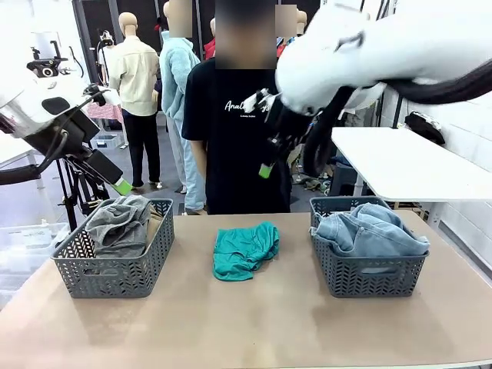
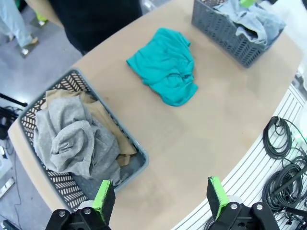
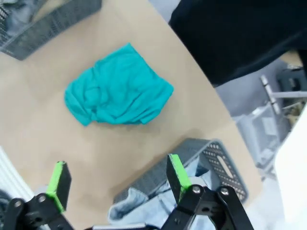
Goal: Sort the tops and bottoms.
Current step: Lift clothes from the center of the table with your right hand.
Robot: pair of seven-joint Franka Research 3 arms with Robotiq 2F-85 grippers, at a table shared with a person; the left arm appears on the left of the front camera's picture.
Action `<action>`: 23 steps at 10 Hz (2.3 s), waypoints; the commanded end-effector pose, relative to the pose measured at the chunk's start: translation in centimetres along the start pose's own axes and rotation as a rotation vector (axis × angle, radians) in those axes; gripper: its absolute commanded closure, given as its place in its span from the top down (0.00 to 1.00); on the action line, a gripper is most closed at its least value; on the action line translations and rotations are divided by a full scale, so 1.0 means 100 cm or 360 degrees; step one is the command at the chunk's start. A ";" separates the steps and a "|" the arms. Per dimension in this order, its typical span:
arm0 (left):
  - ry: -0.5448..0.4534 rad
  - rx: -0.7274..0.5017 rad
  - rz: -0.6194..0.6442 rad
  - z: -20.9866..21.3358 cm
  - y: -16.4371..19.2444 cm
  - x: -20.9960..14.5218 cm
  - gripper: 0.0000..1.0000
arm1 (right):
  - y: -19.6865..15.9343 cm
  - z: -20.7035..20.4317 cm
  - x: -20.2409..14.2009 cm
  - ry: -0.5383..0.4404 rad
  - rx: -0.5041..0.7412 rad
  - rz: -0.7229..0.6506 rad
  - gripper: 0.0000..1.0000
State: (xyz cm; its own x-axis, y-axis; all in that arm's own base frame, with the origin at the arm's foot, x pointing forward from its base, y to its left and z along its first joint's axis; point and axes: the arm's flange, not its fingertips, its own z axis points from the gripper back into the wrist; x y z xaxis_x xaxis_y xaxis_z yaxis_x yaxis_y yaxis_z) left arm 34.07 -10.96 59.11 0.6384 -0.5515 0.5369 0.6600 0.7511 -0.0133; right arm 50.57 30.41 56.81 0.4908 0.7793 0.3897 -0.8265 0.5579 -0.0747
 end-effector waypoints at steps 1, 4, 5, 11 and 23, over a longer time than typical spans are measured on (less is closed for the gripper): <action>-0.0006 -0.0027 -0.0001 0.000 0.002 -0.001 1.00 | 0.000 -0.037 0.029 0.0173 -0.0131 0.0012 1.00; -0.0006 -0.0027 -0.0001 0.000 0.002 -0.001 1.00 | 0.005 -0.075 0.020 0.0287 0.0017 0.0003 1.00; -0.0006 -0.0027 -0.0001 0.000 0.002 -0.001 1.00 | 0.010 -0.074 0.022 0.0211 -0.0069 0.0066 1.00; -0.0006 -0.0027 -0.0001 0.000 0.002 -0.001 1.00 | 0.013 -0.144 0.016 0.0362 -0.0006 0.0055 1.00; -0.0006 -0.0027 -0.0001 0.000 0.002 -0.001 1.00 | 0.025 -0.254 0.028 0.0756 0.0155 0.0308 1.00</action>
State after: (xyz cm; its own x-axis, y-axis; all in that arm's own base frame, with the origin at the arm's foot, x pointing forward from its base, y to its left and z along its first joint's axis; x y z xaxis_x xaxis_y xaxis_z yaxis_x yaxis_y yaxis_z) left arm 34.09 -10.93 59.10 0.6392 -0.5510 0.5365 0.6593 0.7518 -0.0133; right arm 56.82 41.14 34.46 0.4137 0.9085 -0.0586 -0.9096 0.4151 0.0148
